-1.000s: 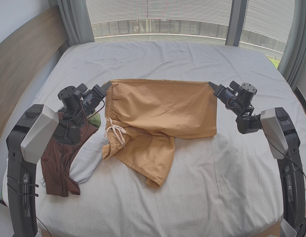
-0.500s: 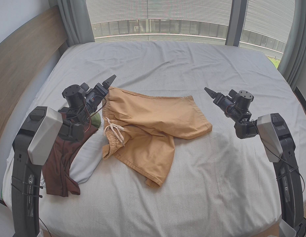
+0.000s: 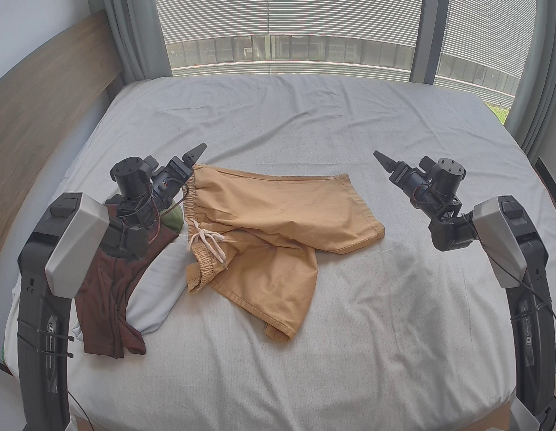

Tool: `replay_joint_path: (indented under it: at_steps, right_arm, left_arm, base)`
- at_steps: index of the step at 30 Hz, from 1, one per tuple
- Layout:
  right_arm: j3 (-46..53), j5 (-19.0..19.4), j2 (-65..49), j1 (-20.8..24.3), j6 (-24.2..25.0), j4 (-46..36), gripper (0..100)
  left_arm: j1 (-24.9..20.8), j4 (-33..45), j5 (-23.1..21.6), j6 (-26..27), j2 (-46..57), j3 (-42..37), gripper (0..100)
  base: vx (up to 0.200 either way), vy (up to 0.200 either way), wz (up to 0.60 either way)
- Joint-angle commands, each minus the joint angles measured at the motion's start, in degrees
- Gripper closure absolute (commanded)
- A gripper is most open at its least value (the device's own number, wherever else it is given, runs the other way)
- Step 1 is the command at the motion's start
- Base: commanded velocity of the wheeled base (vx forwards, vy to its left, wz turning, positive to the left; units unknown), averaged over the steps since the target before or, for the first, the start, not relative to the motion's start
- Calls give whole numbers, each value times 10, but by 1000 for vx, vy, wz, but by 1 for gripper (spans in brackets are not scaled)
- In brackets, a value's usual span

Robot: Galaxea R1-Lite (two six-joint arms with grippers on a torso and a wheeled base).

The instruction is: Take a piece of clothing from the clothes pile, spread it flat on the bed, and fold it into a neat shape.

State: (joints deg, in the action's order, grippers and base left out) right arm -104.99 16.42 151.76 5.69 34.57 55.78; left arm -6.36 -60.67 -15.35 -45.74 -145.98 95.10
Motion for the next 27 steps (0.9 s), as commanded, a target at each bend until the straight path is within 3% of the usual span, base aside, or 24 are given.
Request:
replay_joint_path:
  at_steps: [1, 4, 8, 16, 22, 24, 27]
  right_arm:
    - [146, 0, -91, 32, -36, 13, 0]
    - [218, 0, -107, 46, -69, 35, 0]
    - [294, 0, -119, 66, -74, 81, 0]
    - [394, 0, -135, 92, -75, 112, 0]
    - [495, 0, -132, 122, -79, 165, 0]
    - [502, 0, -131, 125, -81, 172, 0]
    - [526, 0, -128, 136, -81, 180, 0]
  left_arm:
    - [14, 41, -1, 28, 86, -96, 0]
    - [16, 60, -2, 73, 107, -134, 0]
    - [27, 61, -1, 123, 123, -160, 0]
    - [34, 53, -4, 131, 184, -222, 0]
    - [28, -16, -46, 132, 248, -378, 0]
    - [28, -32, -51, 132, 250, -397, 0]
    - [28, -110, -56, 132, 250, -462, 0]
  base:
    - [0, 0, 0]
    - [0, 0, 0]
    - [0, 0, 0]
    - [0, 0, 0]
    - [0, 0, 0]
    - [0, 0, 0]
    - [0, 0, 0]
